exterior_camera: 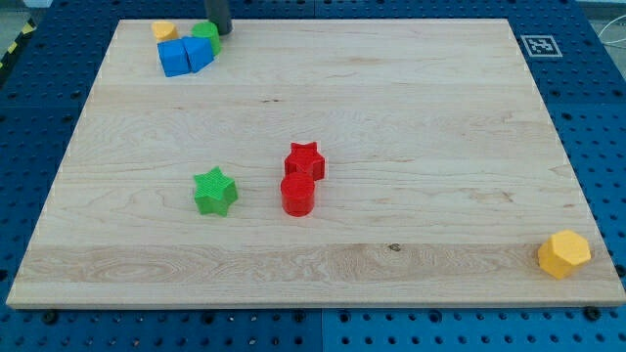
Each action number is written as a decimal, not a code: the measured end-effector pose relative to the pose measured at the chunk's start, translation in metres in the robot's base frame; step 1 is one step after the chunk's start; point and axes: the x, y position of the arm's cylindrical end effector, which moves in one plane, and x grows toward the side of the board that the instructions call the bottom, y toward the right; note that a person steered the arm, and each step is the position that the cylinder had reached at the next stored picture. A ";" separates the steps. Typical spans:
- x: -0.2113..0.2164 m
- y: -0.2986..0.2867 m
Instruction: Move green star up towards the top center
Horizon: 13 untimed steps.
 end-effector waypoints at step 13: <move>0.314 0.042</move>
